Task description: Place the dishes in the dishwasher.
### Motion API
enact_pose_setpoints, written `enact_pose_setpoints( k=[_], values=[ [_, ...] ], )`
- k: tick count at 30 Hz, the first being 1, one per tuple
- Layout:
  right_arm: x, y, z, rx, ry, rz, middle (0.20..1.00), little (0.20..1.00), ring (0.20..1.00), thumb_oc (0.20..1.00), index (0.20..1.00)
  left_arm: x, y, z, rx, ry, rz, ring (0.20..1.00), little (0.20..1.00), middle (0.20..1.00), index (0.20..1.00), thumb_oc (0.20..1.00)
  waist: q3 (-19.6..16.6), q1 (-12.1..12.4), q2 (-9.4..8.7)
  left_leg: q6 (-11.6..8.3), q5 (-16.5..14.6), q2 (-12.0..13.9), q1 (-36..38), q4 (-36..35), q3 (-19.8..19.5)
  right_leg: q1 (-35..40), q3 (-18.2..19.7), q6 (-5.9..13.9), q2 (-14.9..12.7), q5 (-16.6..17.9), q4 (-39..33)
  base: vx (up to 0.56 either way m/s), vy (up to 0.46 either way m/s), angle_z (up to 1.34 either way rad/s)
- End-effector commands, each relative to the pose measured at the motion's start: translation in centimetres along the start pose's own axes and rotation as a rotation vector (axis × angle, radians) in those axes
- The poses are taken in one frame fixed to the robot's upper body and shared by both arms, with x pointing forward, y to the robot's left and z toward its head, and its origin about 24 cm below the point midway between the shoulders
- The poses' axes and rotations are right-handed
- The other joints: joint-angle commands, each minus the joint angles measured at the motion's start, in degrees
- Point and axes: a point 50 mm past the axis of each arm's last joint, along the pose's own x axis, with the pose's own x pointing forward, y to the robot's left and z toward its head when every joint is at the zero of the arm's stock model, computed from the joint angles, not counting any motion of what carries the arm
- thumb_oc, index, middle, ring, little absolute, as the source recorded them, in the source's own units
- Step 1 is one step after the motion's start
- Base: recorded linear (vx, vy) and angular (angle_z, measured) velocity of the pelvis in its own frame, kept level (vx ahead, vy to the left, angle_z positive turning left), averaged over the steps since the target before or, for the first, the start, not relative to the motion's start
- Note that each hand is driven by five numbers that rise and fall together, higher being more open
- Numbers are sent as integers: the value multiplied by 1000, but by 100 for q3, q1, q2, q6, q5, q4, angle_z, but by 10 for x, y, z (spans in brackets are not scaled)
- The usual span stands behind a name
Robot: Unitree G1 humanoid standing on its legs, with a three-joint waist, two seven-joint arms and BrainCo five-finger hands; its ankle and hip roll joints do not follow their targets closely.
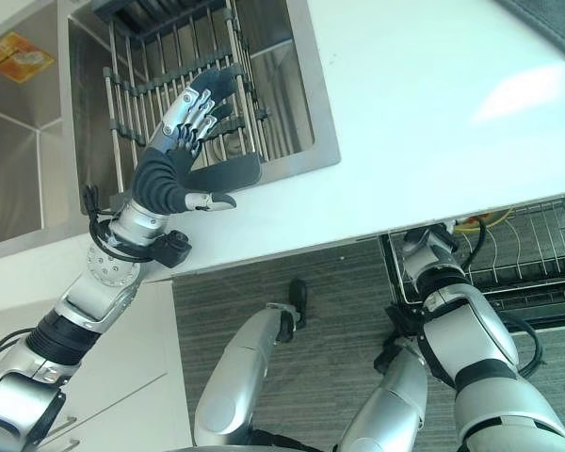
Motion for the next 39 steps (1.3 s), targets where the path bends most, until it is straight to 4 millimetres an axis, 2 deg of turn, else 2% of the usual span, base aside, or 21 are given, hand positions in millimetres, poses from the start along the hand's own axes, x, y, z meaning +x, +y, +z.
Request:
enact_pose_setpoints(
  k=[1, 6, 8, 9, 12, 18, 22, 24, 25, 28, 32, 39],
  values=[
    [6, -7, 5, 106, 40, -22, 1000, 1000, 1000, 1000, 1000, -5, -11, -14, -29, 58, 21, 1000, 1000, 1000, 1000, 1000, 286, 65, -64, 112, -325, -179, 417, -722, -25, 147, 287, 136, 30, -534, 606, 0, 0, 0],
    [2, -2, 2, 151, 83, -28, 1000, 1000, 1000, 1000, 1000, -6, -12, -15, -34, 66, 23, 1000, 1000, 1000, 1000, 1000, 286, 48, -49, 102, -307, -187, 525, -758, -4, 215, 290, 126, 15, -553, 640, 0, 0, 0],
    [0, -1, -1, 242, 144, -39, 1000, 1000, 1000, 1000, 1000, -7, -12, -16, -37, 70, 28, 1000, 1000, 1000, 1000, 1000, 286, 26, -53, 100, -310, -178, 584, -762, 17, 256, 301, 120, 16, -554, 643, -2, 20, 1],
    [-3, 1, -1, 357, 196, -64, 1000, 1000, 1000, 1000, 1000, -7, -13, -16, -39, 73, 35, 1000, 1000, 1000, 1000, 1000, 286, 10, -55, 97, -324, -176, 634, -763, 28, 300, 310, 112, 24, -560, 632, -2, 38, 0],
    [-11, 4, 7, 485, 220, -130, 1000, 1000, 1000, 1000, 1000, -9, -12, -17, -48, 84, 51, 1000, 1000, 1000, 1000, 1000, 286, -35, -82, 86, -385, -143, 785, -730, 80, 443, 336, 111, 50, -573, 584, -13, 52, -5],
    [-37, 20, 12, 602, 247, -160, 1000, 1000, 1000, 1000, 1000, -20, -16, -24, -44, 123, 93, 1000, 1000, 1000, 1000, 1000, 286, -241, -241, 109, -589, -17, 1324, -577, 269, 962, 405, 101, 103, -594, 412, -15, 65, -14],
    [-68, 44, 5, 687, 324, -65, 1000, 1000, 1000, 1000, 1000, -31, -18, -31, -43, 178, 123, 1000, 1000, 1000, 1000, 1000, 286, -400, -390, 124, -692, 69, 1917, -611, 403, 1533, 455, 101, 136, -558, 173, 16, 63, -23],
    [-80, 49, 7, 684, 296, -51, 1000, 1000, 1000, 1000, 1000, -36, -17, -33, -40, 194, 136, 1000, 1000, 1000, 1000, 1000, 286, -474, -449, 136, -722, 116, 2176, -644, 465, 1744, 487, 118, 142, -537, 94, -5, 62, -31],
    [-83, 49, 7, 688, 290, -48, 1000, 1000, 1000, 1000, 1000, -38, -17, -33, -40, 199, 141, 1000, 1000, 1000, 1000, 1000, 286, -499, -474, 181, -600, 137, 2227, -696, 561, 1798, 437, 64, 141, -415, -5, -47, 45, -21],
    [-93, 52, 1, 693, 302, -35, 1000, 1000, 1000, 1000, 1000, -46, -18, -36, -52, 232, 151, 1000, 1000, 1000, 1000, 1000, 261, -551, -544, 189, -634, 173, 2634, -786, 641, 2168, 435, 94, 142, -414, -136, 38, 46, -25],
    [-118, 60, -26, 642, 350, -22, 1000, 1000, 1000, 1000, 1000, -71, -24, -45, -103, 320, 160, 1000, 1000, 1000, 1000, 1000, -444, -605, -710, 163, -600, 243, 3298, -1248, 750, 2787, 434, 163, 328, -421, -603, 127, 48, -19],
    [-135, 61, -34, 607, 289, 30, 1000, 1000, 1000, 1000, 1000, -89, -30, -54, -149, 396, 184, 1000, 1000, 1000, 1000, 1000, -1044, -760, -834, 73, -401, 315, 3679, -1700, 813, 3022, 528, 199, 569, -439, -896, 50, 31, -14]
  ],
)
